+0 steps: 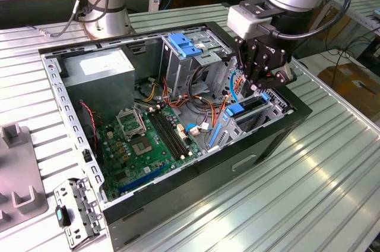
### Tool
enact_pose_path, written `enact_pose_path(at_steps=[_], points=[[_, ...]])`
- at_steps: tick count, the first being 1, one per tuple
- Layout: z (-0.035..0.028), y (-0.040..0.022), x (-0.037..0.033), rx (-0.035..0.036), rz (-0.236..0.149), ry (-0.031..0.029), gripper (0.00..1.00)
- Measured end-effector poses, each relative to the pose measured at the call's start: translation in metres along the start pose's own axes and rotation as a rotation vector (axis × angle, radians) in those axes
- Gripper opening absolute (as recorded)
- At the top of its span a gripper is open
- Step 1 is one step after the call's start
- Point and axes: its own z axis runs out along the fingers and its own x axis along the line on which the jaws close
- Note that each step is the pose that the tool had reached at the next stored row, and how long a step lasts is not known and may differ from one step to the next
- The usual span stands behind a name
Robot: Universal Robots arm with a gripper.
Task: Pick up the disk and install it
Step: 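Insert the first disk wire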
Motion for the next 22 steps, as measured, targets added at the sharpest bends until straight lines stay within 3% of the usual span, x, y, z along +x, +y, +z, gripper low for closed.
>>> enact_pose_path(at_steps=[5, 7, 8, 16, 19, 22], points=[[0.002, -0.0256, -0.0016, 0.0001, 0.0, 0.003, 0.11], [0.0023, -0.0331, -0.0028, 0.0006, -0.011, 0.0045, 0.11], [0.0023, -0.0342, -0.0029, 0.0021, -0.042, 0.0028, 0.11], [-0.0046, -0.0393, -0.0035, -0.0029, -0.06, 0.0014, 0.11], [-0.0045, -0.0441, -0.0037, 0.0008, -0.141, -0.003, 0.11], [-0.0039, -0.0543, -0.0041, 0.002, -0.17, -0.0047, 0.11]])
